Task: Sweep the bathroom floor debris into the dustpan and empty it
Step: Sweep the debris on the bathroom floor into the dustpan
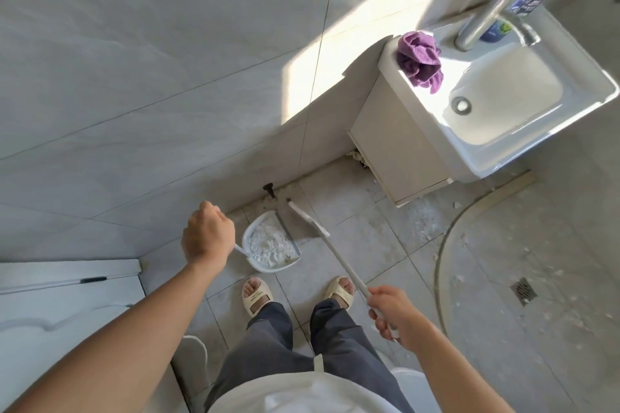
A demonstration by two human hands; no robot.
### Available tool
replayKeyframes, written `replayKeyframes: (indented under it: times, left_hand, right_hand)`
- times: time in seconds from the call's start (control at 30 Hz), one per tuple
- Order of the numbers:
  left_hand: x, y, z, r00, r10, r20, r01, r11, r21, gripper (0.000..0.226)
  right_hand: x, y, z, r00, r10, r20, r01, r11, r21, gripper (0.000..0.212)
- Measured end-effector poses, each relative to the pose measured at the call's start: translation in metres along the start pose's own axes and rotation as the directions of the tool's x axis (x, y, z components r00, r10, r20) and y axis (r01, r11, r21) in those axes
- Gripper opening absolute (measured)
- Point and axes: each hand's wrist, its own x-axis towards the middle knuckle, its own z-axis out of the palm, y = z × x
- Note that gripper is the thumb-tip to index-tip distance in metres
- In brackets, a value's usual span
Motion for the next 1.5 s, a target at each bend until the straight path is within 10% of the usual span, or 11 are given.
replayKeyframes:
  times: [0.3,0.5,0.87,1.5]
  left_hand:
    - [-0.002,0.006,-0.005,0.999,0.02,0.04,-0.02,1.0,0.005,0.029]
    - [-0.044,0.077,0.009,0.95,0.295,0.099,-0.299,0.954,0.026,0.026]
    - [-0.148,0.221,0.074,0.622,0.734,0.274,-0.783,0.589,0.201,0.026]
    - [-0.346,0.382,0.197,-0.101,0.846,0.524,-0.994,-0.063,-0.089,0.029]
  right_hand:
    - [0.0,0.031,-0.02,0.977,0.081,0.199,-0.165,0.876,0.454,0.021]
    - [-0.008,0.073,-0.089,0.968,0.042,0.246,-0.196,0.737,0.647,0.014]
    - [-0.001,0.203,-0.173,0.992,0.121,0.042,-0.083,0.361,0.929,0.008]
    - [-0.066,0.345,-0.133,0.838,0.51,-0.191,0.384,-0.304,0.872,0.023]
